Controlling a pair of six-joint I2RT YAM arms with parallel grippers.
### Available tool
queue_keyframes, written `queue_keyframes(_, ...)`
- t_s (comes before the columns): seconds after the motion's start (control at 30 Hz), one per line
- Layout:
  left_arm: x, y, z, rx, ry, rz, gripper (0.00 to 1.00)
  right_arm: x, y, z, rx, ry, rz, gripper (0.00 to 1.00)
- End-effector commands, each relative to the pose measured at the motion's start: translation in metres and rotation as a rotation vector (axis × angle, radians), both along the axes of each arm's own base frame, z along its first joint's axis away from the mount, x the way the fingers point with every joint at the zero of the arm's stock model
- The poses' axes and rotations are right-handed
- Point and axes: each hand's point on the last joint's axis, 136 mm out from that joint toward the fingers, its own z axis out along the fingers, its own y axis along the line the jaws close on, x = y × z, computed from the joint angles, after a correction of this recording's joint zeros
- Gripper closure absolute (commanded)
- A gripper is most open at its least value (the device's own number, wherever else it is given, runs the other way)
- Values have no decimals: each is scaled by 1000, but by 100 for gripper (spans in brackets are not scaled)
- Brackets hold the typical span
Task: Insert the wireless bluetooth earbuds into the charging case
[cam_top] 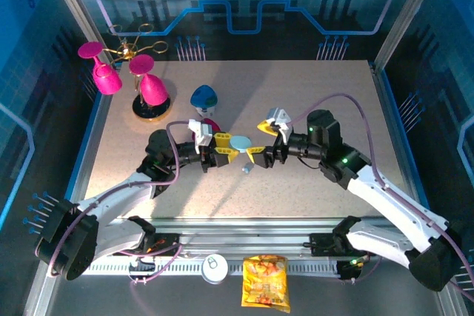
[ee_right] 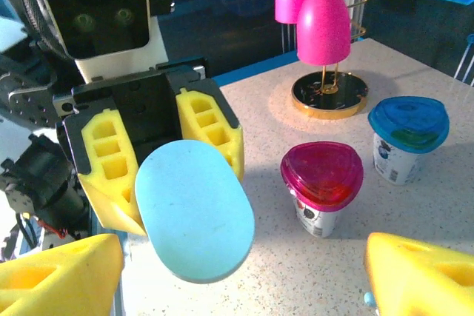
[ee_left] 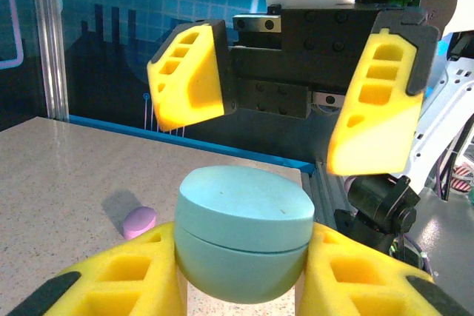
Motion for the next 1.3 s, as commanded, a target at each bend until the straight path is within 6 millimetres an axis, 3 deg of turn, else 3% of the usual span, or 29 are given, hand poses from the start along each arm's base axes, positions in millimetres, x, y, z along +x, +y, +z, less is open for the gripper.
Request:
queue_keyframes(0.0,-4,0,8,-16,-13,-27,67,-8,11,14,-18,-58,62,16)
queue_keyframes(0.2,-8,0,9,-20,-5,-44,67,10,6,10,-47,-48,-29,20)
queue_keyframes(0.43,-7,0,10,-24,4,-41,67,-7,19,4,-87,-58,72,19)
queue_keyframes(0.67,-8,1,12,-27,6,-40,67,7,17,-7,-134,-49,12,20)
queue_keyframes(0.93,-11,1,10,-17,7,-54,67,20,5,8,-99,-78,-77,35)
queue_keyframes(1.27,-11,-2,10,-16,0,-74,67,23,-1,10,-72,-66,-87,39)
